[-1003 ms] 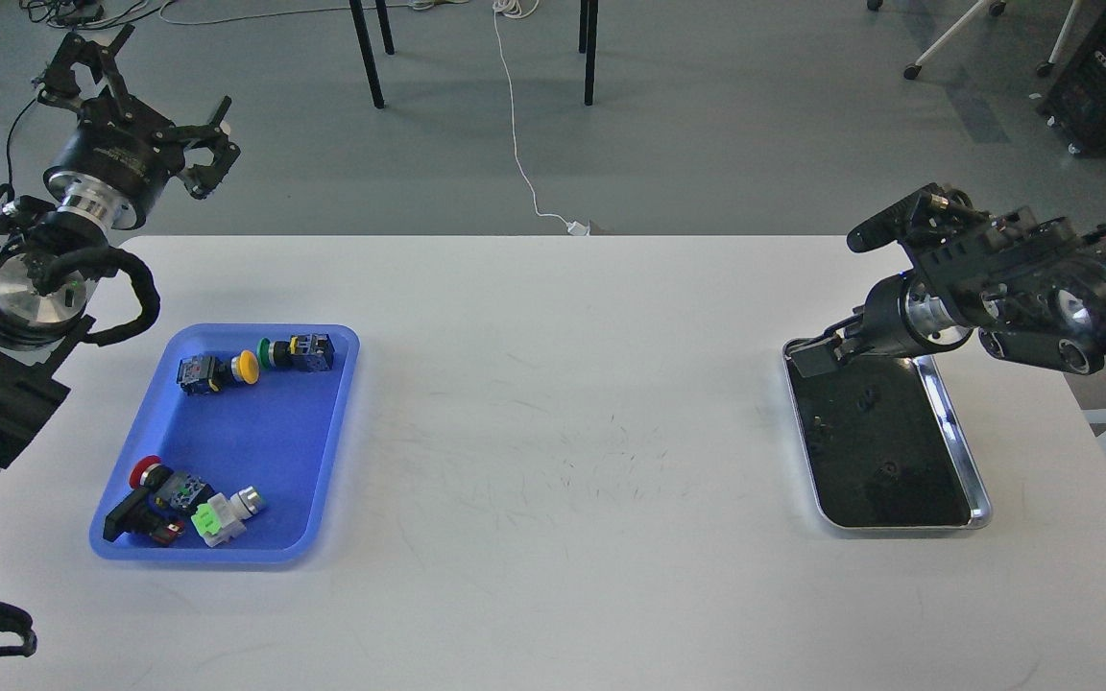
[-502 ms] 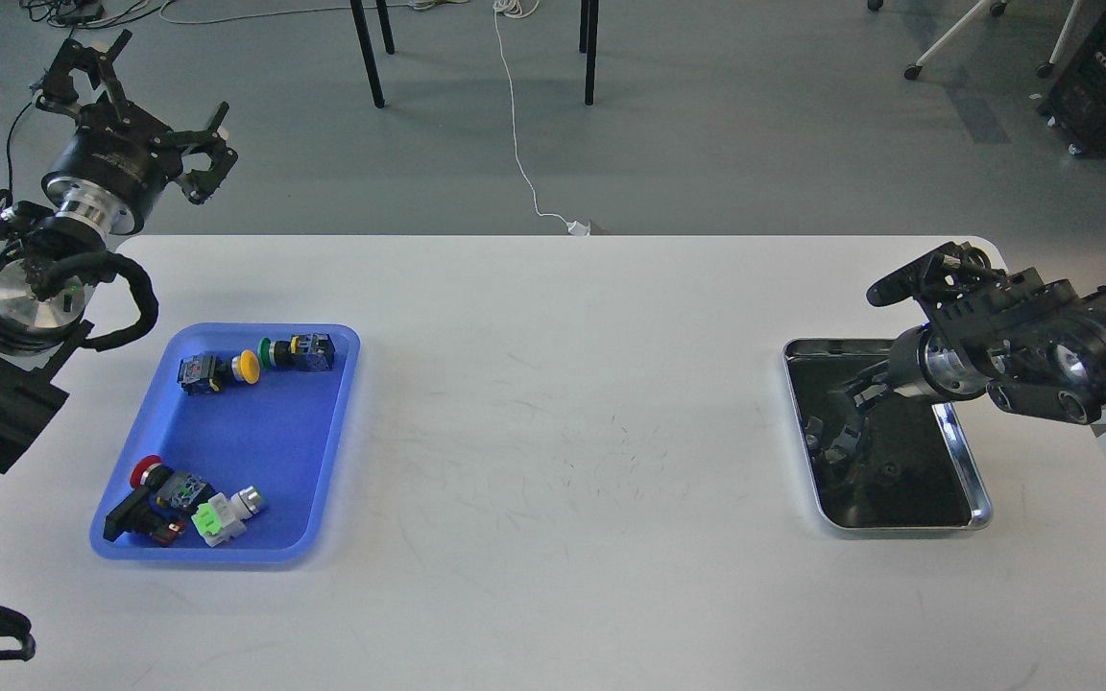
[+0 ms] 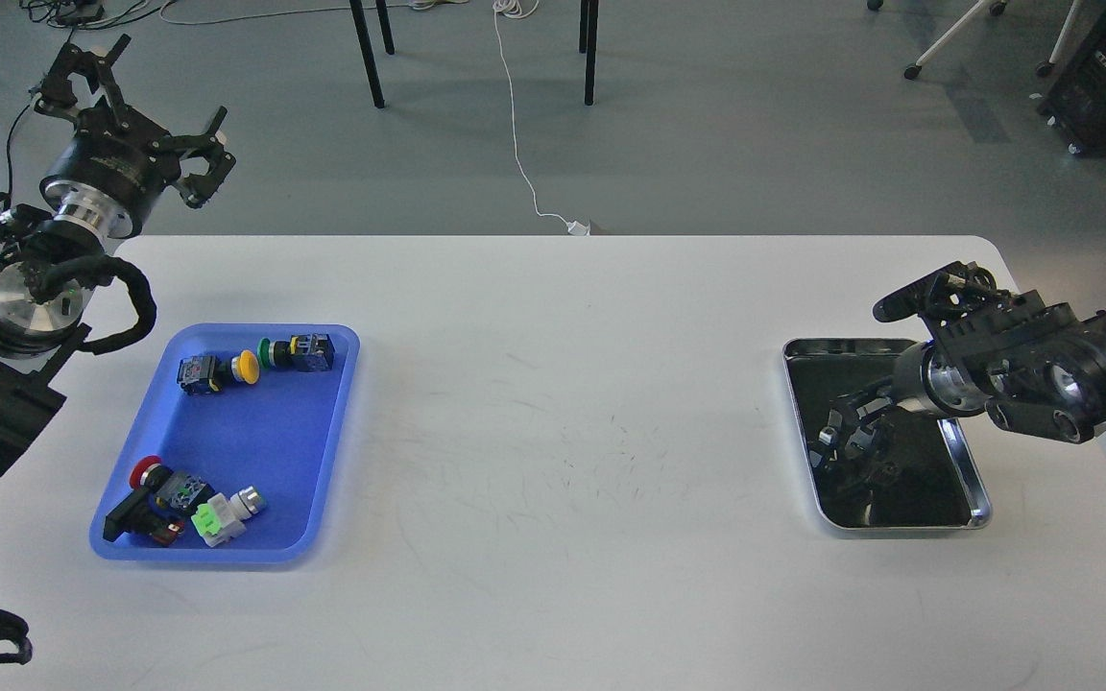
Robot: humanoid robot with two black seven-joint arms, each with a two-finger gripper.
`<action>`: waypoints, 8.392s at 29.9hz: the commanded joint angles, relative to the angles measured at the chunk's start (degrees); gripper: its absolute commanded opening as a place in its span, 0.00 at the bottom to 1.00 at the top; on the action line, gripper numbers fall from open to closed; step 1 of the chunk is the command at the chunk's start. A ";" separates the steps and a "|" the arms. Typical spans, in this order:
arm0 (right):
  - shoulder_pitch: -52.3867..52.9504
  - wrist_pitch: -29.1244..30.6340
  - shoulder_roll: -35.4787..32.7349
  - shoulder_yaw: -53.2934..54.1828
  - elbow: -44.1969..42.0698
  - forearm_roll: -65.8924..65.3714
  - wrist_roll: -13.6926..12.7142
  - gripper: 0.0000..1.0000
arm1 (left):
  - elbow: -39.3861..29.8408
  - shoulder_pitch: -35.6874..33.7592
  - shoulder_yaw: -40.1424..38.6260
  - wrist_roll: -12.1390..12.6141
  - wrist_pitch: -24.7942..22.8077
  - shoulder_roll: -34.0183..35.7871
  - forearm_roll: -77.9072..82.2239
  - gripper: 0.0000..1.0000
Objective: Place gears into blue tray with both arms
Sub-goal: 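Grasp a small black ring on the metal tray with the right gripper, then carry the black ring toward the table center and release it, then retract the right arm and extend the left arm toward the ring, then grasp the black ring on the table with the left gripper, then lower the ring into the blue tray and open the left gripper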
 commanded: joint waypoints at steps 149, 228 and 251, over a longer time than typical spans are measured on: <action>-34.95 11.05 -20.90 97.06 7.55 21.45 8.13 0.99 | -18.80 -6.50 5.97 -0.94 -0.78 -5.75 67.89 0.98; -61.95 14.41 -26.35 110.62 17.66 28.94 11.21 0.99 | -32.25 4.04 40.60 -13.15 37.36 27.53 119.18 0.14; -61.43 14.41 -26.53 110.53 17.66 28.94 11.21 0.99 | -18.10 10.73 40.77 -14.39 37.54 20.33 115.92 0.66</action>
